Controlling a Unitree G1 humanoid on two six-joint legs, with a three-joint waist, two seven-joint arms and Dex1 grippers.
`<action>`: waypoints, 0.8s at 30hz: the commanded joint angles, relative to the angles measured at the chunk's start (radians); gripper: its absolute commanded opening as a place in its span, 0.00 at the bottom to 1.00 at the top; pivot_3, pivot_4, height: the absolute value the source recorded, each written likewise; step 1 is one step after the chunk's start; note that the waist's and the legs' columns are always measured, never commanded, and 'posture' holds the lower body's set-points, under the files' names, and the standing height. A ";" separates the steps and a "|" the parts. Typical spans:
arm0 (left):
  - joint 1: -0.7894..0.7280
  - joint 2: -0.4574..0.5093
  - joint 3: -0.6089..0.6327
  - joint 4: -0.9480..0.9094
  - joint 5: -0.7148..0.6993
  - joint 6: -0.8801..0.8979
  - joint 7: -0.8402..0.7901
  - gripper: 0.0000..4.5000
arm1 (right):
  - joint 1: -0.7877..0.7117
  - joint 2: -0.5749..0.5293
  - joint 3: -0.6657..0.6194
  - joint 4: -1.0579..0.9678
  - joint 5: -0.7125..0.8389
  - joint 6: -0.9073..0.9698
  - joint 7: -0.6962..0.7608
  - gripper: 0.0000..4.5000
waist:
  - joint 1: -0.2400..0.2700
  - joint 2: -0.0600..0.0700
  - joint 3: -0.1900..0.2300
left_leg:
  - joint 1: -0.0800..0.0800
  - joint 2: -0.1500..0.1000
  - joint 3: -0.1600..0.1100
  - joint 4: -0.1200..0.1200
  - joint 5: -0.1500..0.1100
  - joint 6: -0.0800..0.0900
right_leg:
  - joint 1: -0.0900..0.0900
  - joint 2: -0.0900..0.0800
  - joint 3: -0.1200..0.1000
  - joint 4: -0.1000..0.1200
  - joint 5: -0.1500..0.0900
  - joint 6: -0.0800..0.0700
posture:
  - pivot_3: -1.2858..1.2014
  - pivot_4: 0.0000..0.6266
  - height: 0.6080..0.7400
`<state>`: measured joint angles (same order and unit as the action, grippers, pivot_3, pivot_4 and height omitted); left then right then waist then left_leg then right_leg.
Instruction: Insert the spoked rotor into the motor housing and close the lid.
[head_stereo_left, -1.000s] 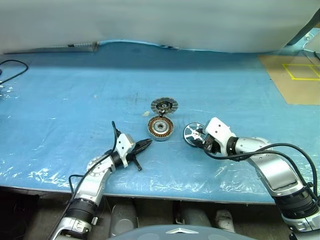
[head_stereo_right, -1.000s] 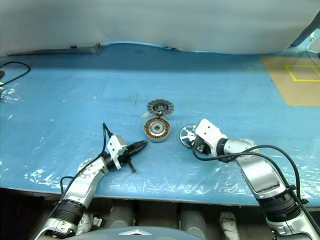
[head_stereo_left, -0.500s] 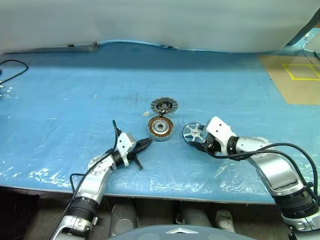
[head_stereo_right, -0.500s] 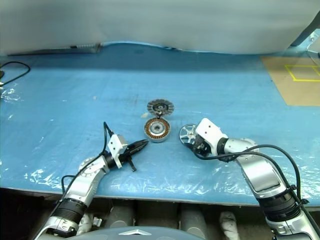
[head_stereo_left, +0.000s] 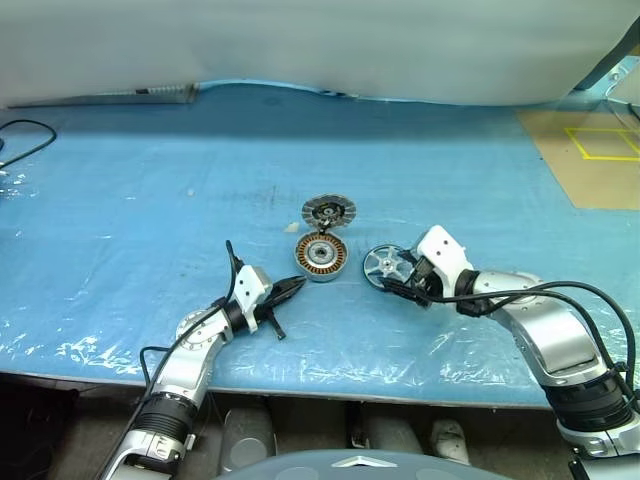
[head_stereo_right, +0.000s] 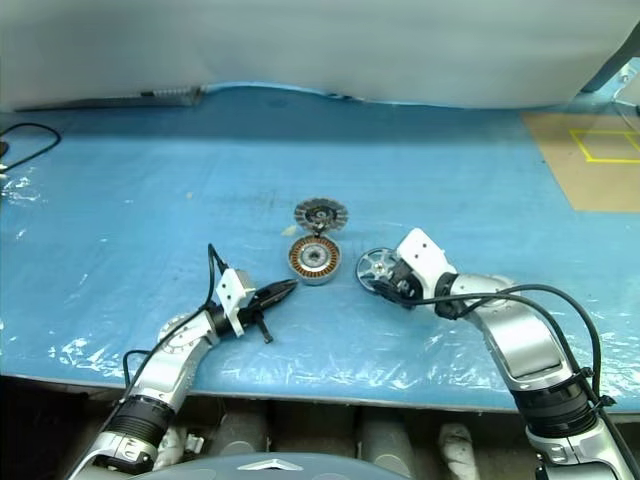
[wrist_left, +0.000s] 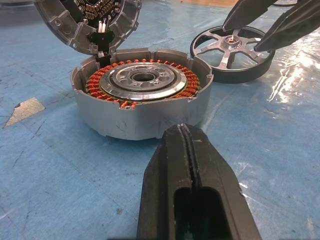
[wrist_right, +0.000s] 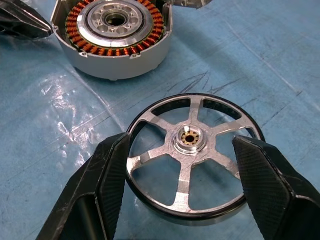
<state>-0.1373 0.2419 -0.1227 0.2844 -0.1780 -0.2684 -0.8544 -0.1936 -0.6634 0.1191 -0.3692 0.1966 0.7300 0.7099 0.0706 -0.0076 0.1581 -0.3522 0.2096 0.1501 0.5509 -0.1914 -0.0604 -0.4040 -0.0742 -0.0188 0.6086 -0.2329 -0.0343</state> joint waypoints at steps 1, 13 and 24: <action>-0.001 0.001 0.000 -0.011 -0.009 -0.023 0.000 0.00 | -0.006 -0.006 0.012 0.002 -0.020 0.013 -0.020 0.76 | 0.000 0.000 0.000 | 0.000 0.000 0.000 0.000 0.000 0.000 | 0.000 0.000 0.000 0.000 0.000 0.000 | 0.52 0.24 1.00; -0.006 -0.004 -0.002 -0.009 -0.009 -0.025 0.002 0.00 | -0.010 -0.002 0.015 0.018 -0.009 0.094 -0.044 0.76 | 0.000 0.000 0.000 | 0.001 0.000 0.000 0.000 0.000 0.000 | 0.002 0.000 0.000 0.000 0.000 0.000 | 0.52 0.24 1.00; 0.004 -0.002 -0.002 -0.021 -0.009 -0.023 0.002 0.00 | -0.031 -0.029 0.054 0.011 -0.048 0.096 -0.058 0.27 | -0.001 -0.001 -0.001 | 0.004 0.000 0.000 0.000 0.000 0.000 | 0.007 0.000 0.000 0.000 0.000 0.000 | 0.52 0.24 1.00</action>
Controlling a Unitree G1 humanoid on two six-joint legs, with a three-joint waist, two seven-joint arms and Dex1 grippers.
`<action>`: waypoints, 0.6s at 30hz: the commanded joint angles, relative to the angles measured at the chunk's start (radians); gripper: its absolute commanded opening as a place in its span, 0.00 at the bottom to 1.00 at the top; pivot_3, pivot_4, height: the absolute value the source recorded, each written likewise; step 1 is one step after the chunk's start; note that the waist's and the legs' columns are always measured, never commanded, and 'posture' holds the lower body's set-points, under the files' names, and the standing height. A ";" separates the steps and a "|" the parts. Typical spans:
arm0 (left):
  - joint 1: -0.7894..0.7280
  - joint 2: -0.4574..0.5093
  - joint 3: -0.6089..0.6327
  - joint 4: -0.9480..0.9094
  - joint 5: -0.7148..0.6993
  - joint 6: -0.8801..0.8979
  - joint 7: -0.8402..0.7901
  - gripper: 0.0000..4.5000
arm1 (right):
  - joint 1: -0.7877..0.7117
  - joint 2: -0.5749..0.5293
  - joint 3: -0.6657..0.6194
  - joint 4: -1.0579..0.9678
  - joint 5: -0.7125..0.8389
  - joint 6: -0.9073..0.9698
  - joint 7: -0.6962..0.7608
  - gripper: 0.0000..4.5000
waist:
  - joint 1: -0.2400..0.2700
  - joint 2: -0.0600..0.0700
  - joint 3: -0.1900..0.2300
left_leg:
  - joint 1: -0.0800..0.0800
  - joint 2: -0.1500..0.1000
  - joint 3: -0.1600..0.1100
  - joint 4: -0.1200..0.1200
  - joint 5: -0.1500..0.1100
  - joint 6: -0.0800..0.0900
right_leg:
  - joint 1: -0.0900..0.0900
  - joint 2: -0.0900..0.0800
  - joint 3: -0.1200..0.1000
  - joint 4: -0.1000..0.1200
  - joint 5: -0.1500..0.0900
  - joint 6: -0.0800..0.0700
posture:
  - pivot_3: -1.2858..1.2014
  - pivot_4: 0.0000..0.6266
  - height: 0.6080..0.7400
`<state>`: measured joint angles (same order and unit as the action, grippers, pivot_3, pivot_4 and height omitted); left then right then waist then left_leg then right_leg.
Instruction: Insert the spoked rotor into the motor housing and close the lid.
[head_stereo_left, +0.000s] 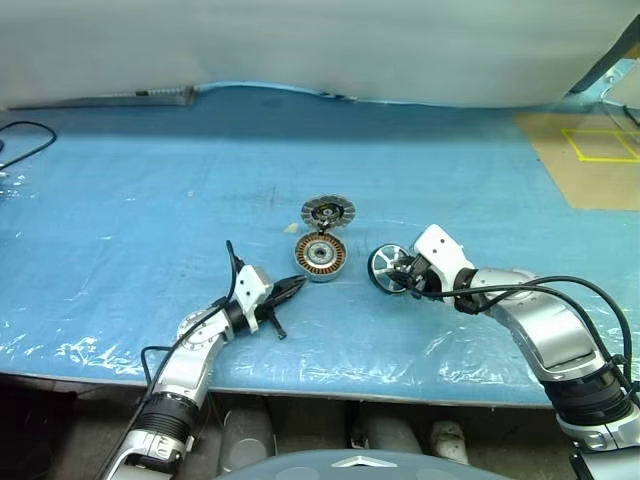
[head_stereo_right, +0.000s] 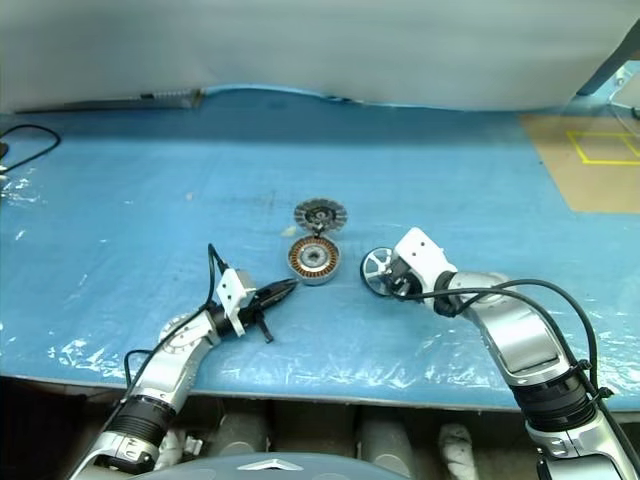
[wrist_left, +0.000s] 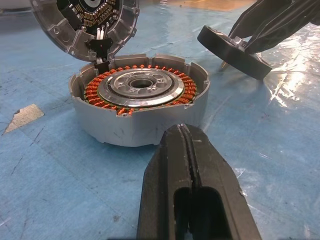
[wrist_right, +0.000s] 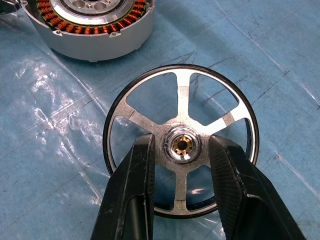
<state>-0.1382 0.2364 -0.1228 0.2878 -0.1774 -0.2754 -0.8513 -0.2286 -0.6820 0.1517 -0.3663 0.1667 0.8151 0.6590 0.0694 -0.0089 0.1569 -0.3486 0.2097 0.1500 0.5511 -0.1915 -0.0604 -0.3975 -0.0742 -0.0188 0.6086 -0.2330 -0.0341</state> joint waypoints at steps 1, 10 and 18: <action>0.007 0.004 -0.002 -0.026 -0.010 -0.016 -0.001 0.00 | 0.002 -0.011 0.021 0.006 -0.019 0.012 -0.006 0.27 | 0.001 0.000 0.000 | 0.000 0.000 0.000 0.000 0.000 0.000 | 0.000 0.000 0.000 0.000 0.000 0.000 | 0.52 0.24 1.00; -0.002 0.005 0.003 -0.023 -0.012 -0.018 0.000 0.00 | -0.110 -0.023 -0.006 -0.059 0.034 -0.062 0.086 0.27 | -0.001 0.001 0.000 | -0.002 0.000 0.000 0.000 0.000 0.000 | -0.004 0.000 0.000 0.000 0.000 0.000 | 0.52 0.24 1.00; -0.004 0.004 0.002 -0.030 -0.009 -0.020 0.004 0.00 | -0.276 0.055 0.089 -0.052 0.039 -0.089 0.131 0.27 | 0.000 0.001 0.001 | -0.003 0.000 0.000 0.000 0.000 0.000 | -0.006 0.000 0.000 0.000 0.000 0.000 | 0.52 0.24 1.00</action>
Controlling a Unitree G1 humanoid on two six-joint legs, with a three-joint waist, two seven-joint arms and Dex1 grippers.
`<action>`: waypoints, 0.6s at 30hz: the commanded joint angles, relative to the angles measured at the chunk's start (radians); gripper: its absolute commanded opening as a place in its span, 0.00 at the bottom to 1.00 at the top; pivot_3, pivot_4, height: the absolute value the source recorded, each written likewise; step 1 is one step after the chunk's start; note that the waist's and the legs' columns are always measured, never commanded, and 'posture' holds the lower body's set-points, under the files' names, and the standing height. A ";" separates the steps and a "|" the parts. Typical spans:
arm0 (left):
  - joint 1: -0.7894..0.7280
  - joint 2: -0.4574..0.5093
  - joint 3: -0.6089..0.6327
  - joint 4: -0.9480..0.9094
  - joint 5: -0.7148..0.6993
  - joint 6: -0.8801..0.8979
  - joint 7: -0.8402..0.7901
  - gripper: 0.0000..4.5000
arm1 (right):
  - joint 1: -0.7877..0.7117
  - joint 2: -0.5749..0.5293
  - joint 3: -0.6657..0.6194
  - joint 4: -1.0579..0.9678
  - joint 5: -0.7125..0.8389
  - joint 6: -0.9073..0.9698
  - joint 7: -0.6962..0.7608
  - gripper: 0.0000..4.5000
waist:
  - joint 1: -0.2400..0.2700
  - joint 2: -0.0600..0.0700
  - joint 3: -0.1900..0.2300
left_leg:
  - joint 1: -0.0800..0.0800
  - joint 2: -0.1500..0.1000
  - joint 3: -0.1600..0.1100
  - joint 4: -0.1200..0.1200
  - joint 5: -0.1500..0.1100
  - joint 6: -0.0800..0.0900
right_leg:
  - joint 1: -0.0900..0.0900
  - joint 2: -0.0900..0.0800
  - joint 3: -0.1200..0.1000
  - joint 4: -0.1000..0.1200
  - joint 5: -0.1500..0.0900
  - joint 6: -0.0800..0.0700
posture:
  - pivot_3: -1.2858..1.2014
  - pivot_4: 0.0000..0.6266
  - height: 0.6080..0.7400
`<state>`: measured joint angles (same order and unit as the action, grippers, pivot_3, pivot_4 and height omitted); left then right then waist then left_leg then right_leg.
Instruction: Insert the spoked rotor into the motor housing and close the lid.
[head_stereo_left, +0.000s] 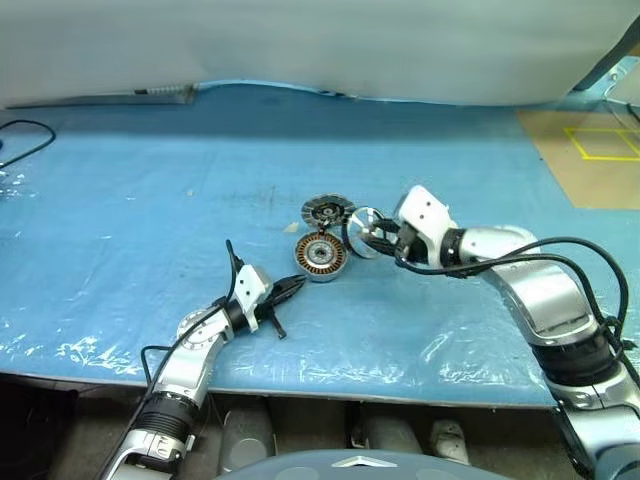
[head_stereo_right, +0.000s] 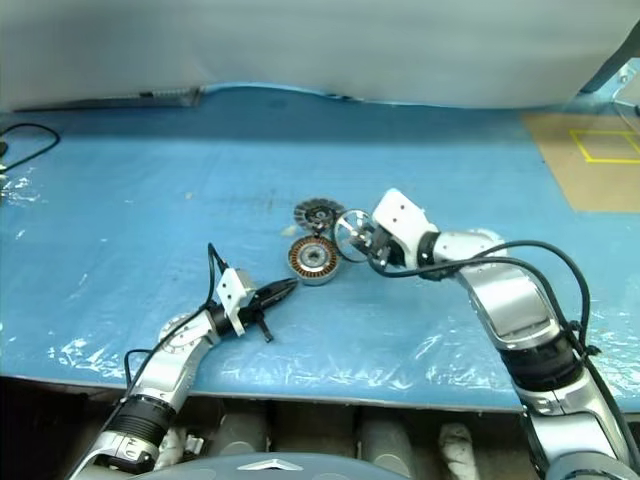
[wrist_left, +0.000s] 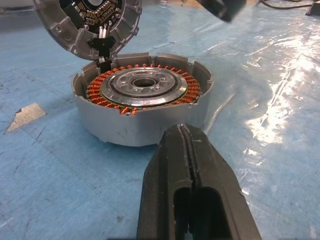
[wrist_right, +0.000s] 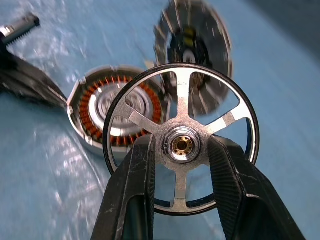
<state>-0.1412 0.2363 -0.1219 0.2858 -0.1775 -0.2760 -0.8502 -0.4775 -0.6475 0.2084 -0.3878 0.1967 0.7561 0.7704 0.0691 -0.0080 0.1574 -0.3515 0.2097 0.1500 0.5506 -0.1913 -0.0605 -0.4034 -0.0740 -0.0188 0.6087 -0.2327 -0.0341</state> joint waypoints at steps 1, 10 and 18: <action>0.000 0.004 0.001 -0.030 -0.009 -0.020 0.004 0.00 | -0.039 0.031 0.048 -0.023 0.003 -0.036 0.021 0.27 | 0.001 0.000 0.000 | 0.000 0.000 0.000 0.000 0.000 0.000 | 0.000 0.000 0.000 0.000 0.000 0.000 | 0.52 0.24 1.00; 0.006 0.005 0.002 -0.037 -0.002 -0.030 0.020 0.00 | -0.127 0.113 0.168 0.102 -0.065 -0.085 0.021 0.27 | 0.000 0.000 0.000 | 0.000 0.000 0.000 0.001 0.000 0.000 | 0.000 0.000 0.000 0.001 0.000 0.000 | 0.52 0.24 1.00; 0.023 0.008 0.002 -0.056 -0.004 -0.027 0.036 0.00 | -0.121 0.120 0.187 0.185 -0.097 -0.137 0.042 0.27 | 0.000 0.000 0.000 | -0.001 0.000 0.000 0.000 0.000 0.000 | 0.000 0.000 0.000 0.000 0.000 0.000 | 0.52 0.24 1.00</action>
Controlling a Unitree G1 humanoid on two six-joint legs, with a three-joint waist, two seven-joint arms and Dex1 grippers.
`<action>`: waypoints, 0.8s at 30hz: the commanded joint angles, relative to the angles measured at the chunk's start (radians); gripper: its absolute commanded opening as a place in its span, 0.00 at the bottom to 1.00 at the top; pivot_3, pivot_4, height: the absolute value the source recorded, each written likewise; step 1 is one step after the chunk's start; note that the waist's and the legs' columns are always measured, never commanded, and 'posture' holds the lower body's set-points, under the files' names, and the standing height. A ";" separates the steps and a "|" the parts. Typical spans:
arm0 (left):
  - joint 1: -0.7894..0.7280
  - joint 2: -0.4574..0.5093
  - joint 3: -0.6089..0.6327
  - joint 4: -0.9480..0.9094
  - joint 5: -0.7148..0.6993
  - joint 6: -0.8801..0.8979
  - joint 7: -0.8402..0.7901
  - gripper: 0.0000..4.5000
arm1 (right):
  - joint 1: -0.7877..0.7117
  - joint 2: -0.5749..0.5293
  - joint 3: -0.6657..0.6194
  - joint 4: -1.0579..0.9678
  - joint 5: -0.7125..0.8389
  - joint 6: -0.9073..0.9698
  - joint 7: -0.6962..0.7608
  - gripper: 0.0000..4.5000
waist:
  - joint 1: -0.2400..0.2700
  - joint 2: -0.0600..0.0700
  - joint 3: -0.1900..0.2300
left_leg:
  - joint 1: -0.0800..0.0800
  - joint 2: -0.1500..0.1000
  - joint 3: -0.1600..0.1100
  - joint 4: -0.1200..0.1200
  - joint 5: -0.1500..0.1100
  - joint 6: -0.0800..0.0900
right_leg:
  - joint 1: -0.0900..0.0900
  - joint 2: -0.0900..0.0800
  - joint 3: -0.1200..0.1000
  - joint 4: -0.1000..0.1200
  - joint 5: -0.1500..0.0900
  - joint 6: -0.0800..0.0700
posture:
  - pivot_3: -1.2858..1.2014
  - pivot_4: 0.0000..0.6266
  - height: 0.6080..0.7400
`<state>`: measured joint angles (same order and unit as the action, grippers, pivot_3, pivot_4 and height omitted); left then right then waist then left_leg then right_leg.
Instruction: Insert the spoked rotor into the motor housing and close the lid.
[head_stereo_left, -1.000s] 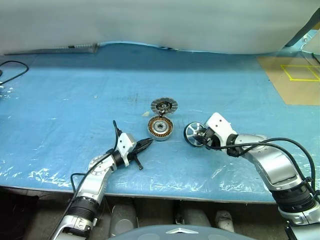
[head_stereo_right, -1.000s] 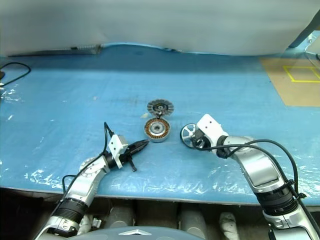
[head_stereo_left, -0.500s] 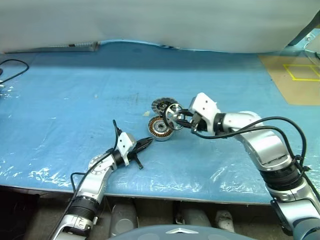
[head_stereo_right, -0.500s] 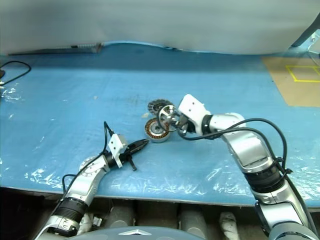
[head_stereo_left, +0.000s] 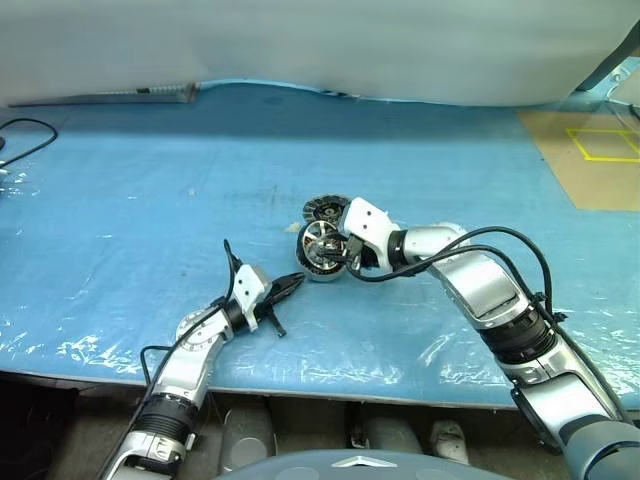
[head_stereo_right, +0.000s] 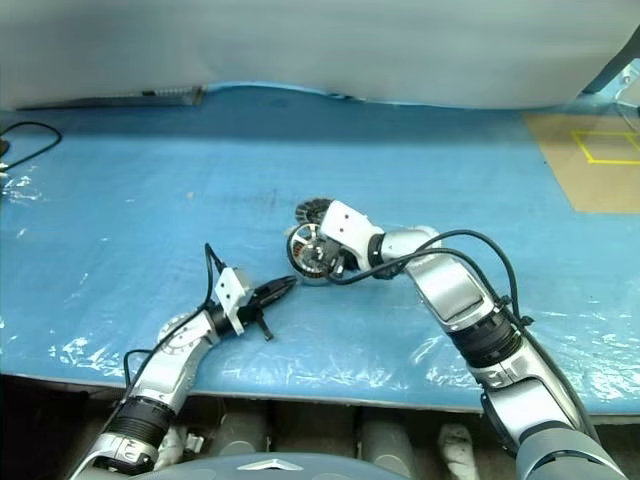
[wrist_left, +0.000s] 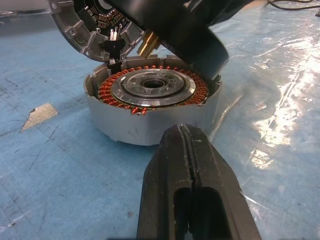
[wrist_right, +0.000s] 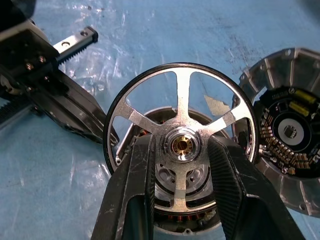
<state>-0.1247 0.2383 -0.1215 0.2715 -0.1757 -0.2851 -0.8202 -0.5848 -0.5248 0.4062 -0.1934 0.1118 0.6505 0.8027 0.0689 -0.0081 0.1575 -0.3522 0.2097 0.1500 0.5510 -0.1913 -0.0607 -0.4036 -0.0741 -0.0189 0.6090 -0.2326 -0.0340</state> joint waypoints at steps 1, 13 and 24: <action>0.007 0.005 0.002 -0.043 -0.006 -0.018 0.008 0.00 | -0.012 -0.006 -0.013 -0.008 -0.012 -0.033 0.014 0.27 | 0.000 0.000 0.000 | 0.000 0.000 0.000 0.000 0.000 0.000 | 0.000 0.000 0.000 0.000 0.000 0.000 | 0.52 0.24 1.00; 0.001 0.003 0.002 -0.034 -0.007 -0.016 0.013 0.00 | 0.005 -0.029 0.000 -0.003 -0.037 -0.027 0.051 0.43 | 0.000 0.000 0.000 | 0.000 0.000 0.000 0.000 0.000 0.000 | 0.000 0.000 0.000 0.000 0.000 0.000 | 0.52 0.24 1.00; 0.006 0.004 0.001 -0.038 -0.005 -0.016 0.015 0.00 | 0.008 -0.017 -0.031 -0.014 -0.033 -0.011 0.053 0.71 | 0.000 0.000 0.000 | 0.000 0.000 0.000 0.000 0.000 0.000 | 0.000 0.000 0.000 0.000 0.000 0.000 | 0.52 0.24 1.00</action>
<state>-0.1176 0.2380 -0.1215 0.2666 -0.1757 -0.2850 -0.8106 -0.5741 -0.5403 0.4095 -0.1743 0.0647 0.6354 0.8510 0.0688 -0.0081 0.1575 -0.3521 0.2098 0.1500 0.5511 -0.1913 -0.0606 -0.4036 -0.0740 -0.0189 0.6093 -0.2326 -0.0341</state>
